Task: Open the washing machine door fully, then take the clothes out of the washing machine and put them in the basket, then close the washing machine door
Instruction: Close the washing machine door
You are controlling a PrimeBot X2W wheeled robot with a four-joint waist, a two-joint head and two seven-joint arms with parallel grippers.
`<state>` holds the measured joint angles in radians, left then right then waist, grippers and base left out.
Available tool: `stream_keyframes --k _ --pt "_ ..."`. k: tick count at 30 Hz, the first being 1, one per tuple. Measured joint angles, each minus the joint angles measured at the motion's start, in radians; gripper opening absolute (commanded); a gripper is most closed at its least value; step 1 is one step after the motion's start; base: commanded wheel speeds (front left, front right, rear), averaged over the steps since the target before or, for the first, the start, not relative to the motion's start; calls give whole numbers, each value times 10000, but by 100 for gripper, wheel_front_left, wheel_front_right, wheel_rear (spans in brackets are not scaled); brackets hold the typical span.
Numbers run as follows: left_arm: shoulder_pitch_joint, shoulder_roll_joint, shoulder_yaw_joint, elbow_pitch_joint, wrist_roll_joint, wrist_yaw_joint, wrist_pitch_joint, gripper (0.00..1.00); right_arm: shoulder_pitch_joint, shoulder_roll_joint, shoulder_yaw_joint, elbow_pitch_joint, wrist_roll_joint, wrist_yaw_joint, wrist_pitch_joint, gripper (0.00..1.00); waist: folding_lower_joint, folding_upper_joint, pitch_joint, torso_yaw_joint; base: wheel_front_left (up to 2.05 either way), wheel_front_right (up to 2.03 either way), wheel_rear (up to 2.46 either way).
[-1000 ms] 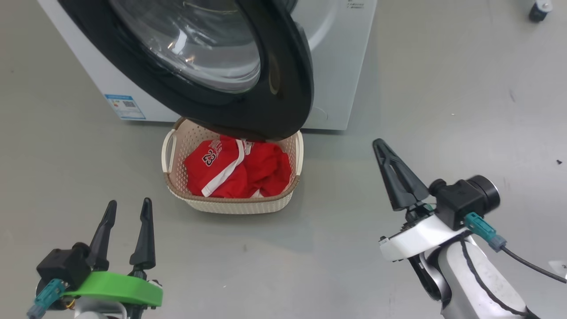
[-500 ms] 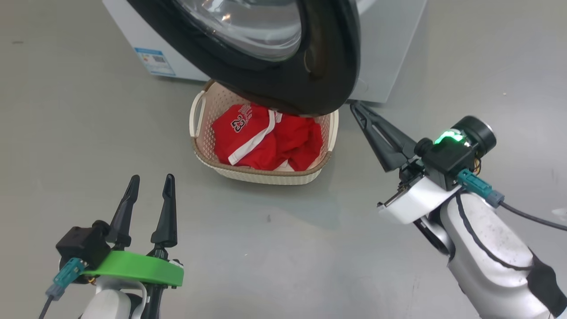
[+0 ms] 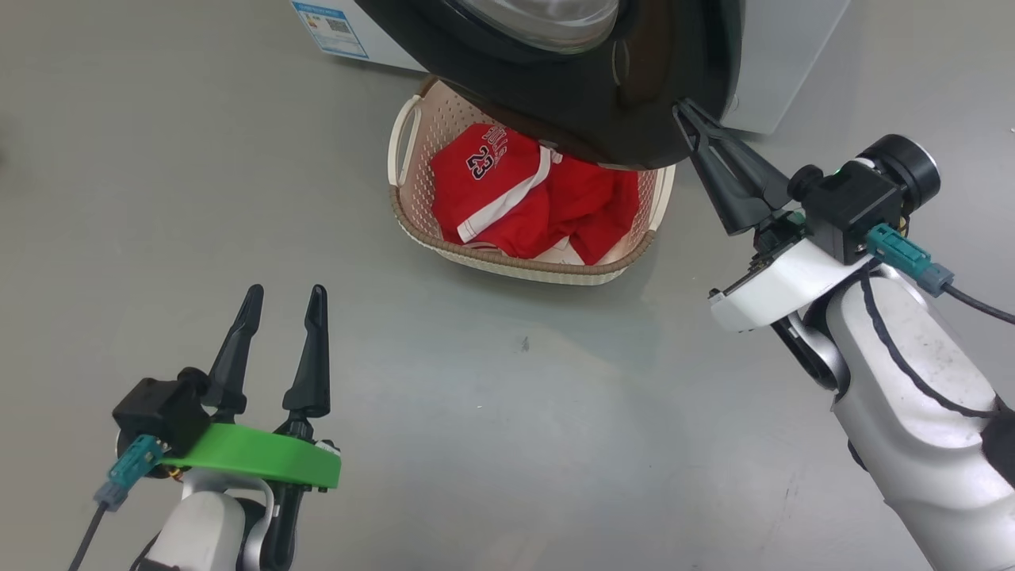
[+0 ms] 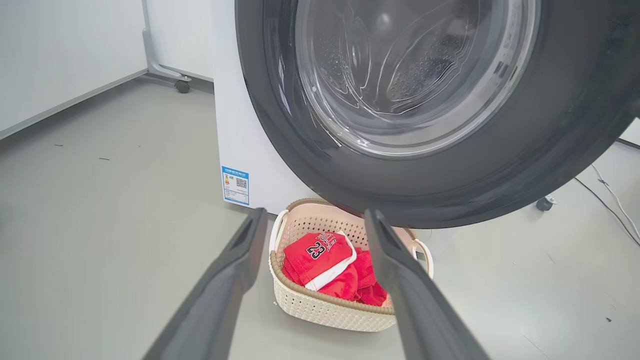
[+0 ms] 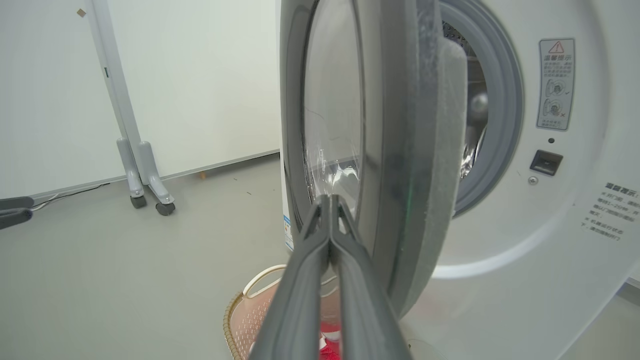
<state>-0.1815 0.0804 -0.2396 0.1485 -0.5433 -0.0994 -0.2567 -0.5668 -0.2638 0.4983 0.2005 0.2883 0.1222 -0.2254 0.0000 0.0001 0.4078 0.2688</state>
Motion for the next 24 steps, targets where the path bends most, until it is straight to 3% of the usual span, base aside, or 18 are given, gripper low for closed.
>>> stream_keyframes --k 12,24 --pt "-306 -117 44 65 94 -107 0 100 -779 -69 -355 575 368 40 -2 0 0 0 650 423 0 0 0" --pt "-713 -311 17 84 94 -130 0 100 -1935 -529 -809 729 374 86 48 0 0 0 1267 578 0 0 0"
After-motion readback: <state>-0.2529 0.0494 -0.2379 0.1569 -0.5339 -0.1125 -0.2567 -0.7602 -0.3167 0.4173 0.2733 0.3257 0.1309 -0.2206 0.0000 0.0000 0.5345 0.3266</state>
